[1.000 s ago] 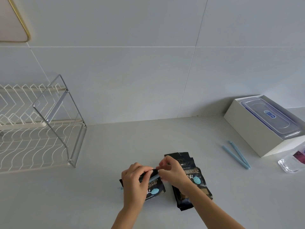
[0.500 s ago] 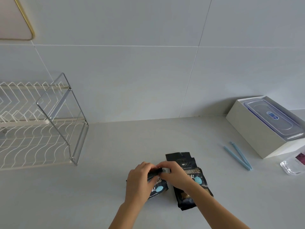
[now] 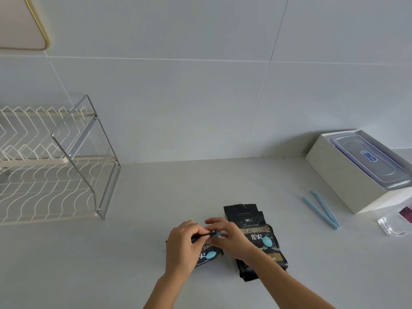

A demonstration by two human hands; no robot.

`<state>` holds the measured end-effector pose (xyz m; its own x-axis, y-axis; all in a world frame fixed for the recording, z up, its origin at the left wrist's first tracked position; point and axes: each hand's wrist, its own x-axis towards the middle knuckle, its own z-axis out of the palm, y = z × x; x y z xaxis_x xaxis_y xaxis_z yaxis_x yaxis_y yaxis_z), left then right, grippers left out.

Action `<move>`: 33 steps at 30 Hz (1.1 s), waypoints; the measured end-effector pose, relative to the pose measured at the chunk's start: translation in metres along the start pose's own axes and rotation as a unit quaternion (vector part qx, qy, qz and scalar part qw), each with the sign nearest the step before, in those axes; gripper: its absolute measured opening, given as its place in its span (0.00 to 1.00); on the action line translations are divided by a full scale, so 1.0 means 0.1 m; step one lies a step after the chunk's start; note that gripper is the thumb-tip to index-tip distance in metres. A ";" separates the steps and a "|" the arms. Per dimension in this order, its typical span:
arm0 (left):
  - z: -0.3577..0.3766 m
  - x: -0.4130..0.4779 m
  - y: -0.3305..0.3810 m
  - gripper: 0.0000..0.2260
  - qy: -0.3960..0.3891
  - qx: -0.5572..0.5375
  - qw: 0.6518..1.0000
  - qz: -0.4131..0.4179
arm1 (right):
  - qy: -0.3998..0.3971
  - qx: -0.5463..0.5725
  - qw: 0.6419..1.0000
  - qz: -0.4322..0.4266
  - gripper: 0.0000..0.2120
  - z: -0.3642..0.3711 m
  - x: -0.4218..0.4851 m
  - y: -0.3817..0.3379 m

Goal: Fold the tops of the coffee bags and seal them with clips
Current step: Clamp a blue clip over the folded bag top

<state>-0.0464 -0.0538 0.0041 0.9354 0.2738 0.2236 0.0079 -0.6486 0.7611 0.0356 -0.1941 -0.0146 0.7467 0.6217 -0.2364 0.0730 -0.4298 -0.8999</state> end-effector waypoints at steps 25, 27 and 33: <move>-0.04 -0.16 -0.59 0.06 0.006 -0.123 0.981 -0.148 | 0.028 -0.377 0.915 -0.141 0.10 0.18 0.17 -0.38; -0.01 -0.21 -0.60 0.09 0.014 -0.137 0.978 -0.156 | 0.047 -0.365 0.921 -0.130 0.09 0.21 0.18 -0.36; 0.00 -0.22 -0.62 0.09 0.011 -0.167 0.973 -0.159 | 0.070 -0.268 0.957 -0.085 0.08 0.26 0.23 -0.37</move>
<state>-0.0675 -0.0199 -0.0483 0.8963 0.4410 -0.0459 0.1772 -0.2614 0.9488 0.0326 -0.1467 0.0037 0.7729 0.6343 -0.0177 0.5016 -0.6278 -0.5952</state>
